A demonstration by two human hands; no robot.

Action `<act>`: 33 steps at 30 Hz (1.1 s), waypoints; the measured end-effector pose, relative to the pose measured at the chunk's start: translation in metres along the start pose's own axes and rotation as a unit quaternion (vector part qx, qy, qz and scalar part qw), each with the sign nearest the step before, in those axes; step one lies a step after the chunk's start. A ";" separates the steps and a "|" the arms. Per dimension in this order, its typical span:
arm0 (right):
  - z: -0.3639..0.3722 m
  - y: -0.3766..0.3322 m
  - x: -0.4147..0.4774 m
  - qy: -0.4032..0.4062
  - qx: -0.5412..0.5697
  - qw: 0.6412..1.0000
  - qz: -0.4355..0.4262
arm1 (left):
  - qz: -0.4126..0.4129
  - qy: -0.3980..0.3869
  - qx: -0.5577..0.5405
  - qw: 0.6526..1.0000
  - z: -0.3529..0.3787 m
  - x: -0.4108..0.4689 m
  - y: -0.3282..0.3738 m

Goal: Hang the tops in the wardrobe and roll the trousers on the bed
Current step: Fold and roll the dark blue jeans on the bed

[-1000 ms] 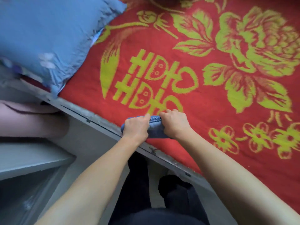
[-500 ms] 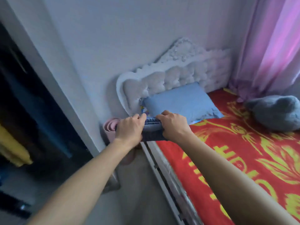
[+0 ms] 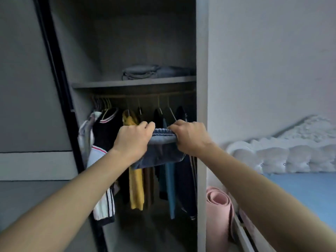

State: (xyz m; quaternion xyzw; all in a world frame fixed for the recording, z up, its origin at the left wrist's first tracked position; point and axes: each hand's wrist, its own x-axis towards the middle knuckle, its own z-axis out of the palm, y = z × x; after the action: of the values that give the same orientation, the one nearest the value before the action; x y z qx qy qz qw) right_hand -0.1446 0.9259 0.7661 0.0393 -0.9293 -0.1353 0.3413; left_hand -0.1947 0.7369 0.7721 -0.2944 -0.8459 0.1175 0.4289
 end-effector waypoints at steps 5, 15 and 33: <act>-0.015 -0.016 0.096 0.080 -0.031 0.995 -0.041 | -0.037 0.042 0.021 0.998 0.009 0.044 -0.088; 0.007 0.062 0.267 0.234 -0.128 0.963 -0.042 | -0.080 0.130 0.079 0.985 0.060 0.221 -0.161; 0.099 0.243 0.509 0.276 -0.297 0.914 0.034 | -0.041 0.267 0.005 0.963 0.220 0.539 -0.188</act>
State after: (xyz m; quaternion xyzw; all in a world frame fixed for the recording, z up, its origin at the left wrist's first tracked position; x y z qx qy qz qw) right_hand -0.5924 1.0975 1.0786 -0.0594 -0.7163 -0.3769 0.5843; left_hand -0.6911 0.9211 1.0779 -0.2775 -0.7114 0.0214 0.6453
